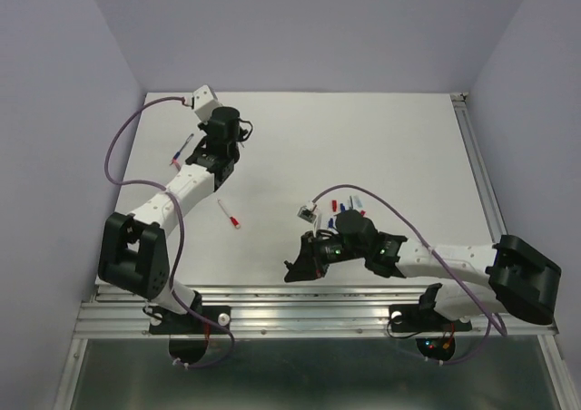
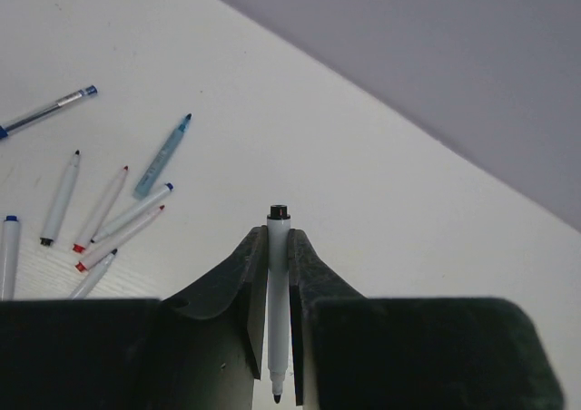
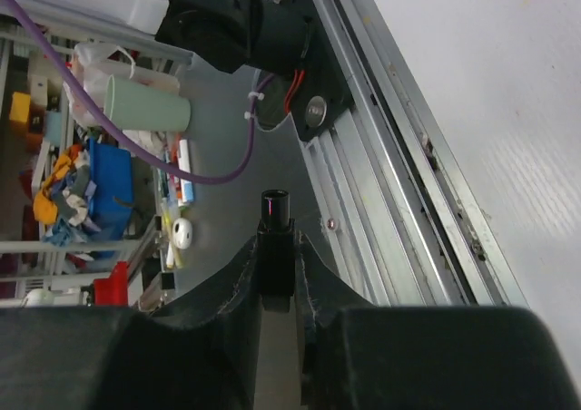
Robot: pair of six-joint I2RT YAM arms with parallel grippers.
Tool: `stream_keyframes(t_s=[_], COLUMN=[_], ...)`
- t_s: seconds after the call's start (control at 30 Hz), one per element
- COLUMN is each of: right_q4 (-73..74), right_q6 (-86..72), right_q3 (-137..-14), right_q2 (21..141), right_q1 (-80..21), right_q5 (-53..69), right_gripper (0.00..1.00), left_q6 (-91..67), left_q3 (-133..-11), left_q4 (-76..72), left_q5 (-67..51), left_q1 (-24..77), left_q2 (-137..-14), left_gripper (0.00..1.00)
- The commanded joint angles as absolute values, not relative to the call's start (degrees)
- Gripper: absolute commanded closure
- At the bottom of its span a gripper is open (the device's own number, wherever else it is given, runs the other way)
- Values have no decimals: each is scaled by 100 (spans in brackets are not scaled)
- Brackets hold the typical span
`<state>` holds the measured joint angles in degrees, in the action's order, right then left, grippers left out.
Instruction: Open the pen caps
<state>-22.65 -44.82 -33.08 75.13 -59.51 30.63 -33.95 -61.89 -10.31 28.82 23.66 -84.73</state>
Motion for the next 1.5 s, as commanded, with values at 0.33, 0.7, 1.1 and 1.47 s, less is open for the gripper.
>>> stream_keyframes(t_s=[0.33, 0.7, 1.1, 1.47], right_q4=[719, 993, 1380, 818], right_q6=[-3877, -3674, -3612, -2989], right_q3=[-4122, -4570, -4614, -4026], right_q2=[7663, 8797, 8140, 6689], right_q1=[-5125, -4808, -4799, -4799], right_q5=[36, -562, -747, -668], right_gripper=[97, 88, 43, 6], left_q6=[-3497, -3911, -3683, -2568], left_q3=[-5242, -4421, -5027, -5387], left_q4=[571, 844, 1284, 476], left_q5=[1926, 1889, 2558, 1664], left_q1=[2285, 2294, 1969, 678], left_q2=[-6663, -6011, -6881, -8023], left_gripper=[100, 100, 100, 100])
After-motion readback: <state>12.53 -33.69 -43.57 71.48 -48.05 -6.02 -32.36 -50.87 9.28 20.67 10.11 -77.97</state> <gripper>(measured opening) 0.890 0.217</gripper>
